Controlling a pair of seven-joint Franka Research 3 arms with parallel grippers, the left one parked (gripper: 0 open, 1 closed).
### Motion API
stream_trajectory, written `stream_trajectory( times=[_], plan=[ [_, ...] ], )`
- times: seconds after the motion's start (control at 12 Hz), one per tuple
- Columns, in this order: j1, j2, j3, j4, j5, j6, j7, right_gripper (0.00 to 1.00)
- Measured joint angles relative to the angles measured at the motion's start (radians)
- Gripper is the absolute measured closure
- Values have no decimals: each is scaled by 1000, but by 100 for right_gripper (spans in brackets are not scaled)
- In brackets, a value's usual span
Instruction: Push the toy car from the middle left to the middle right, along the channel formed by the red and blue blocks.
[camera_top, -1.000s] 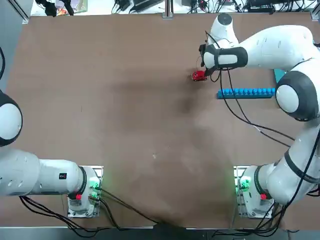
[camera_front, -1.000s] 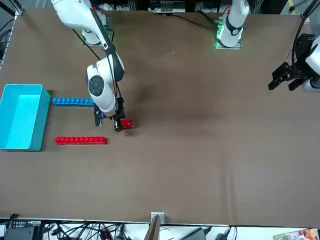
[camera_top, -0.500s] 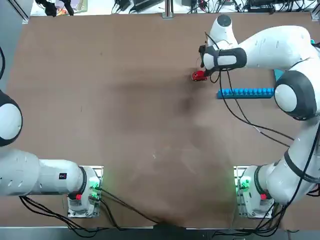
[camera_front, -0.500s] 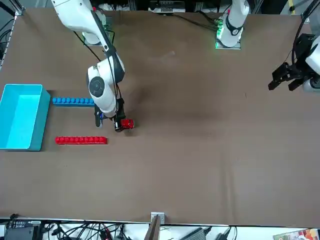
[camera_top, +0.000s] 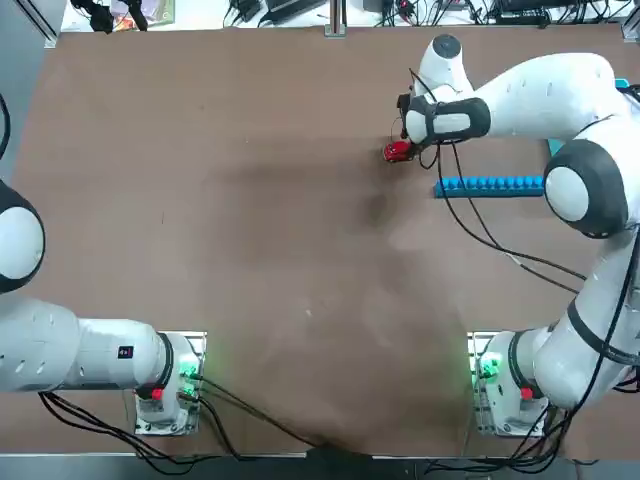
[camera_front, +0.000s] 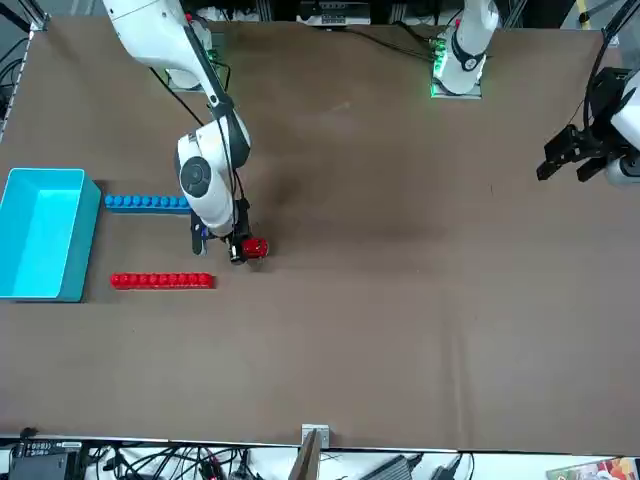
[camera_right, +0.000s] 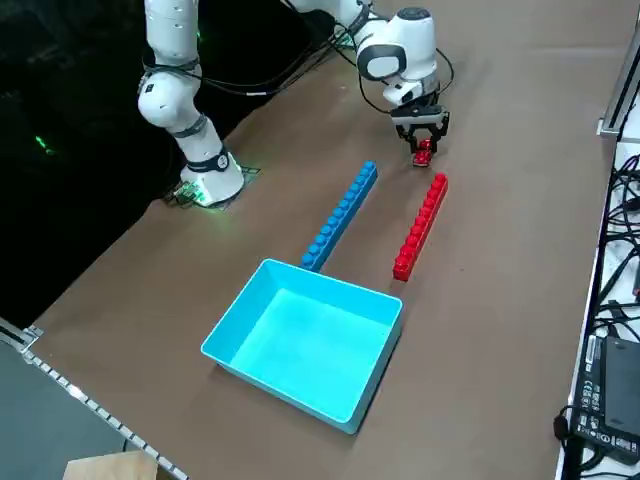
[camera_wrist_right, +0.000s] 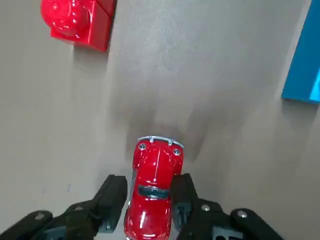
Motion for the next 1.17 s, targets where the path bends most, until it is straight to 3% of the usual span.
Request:
stream_trajectory(
  times=[1.17],
  plan=[
    [8,13,1,4,0,7,55,53]
  ],
)
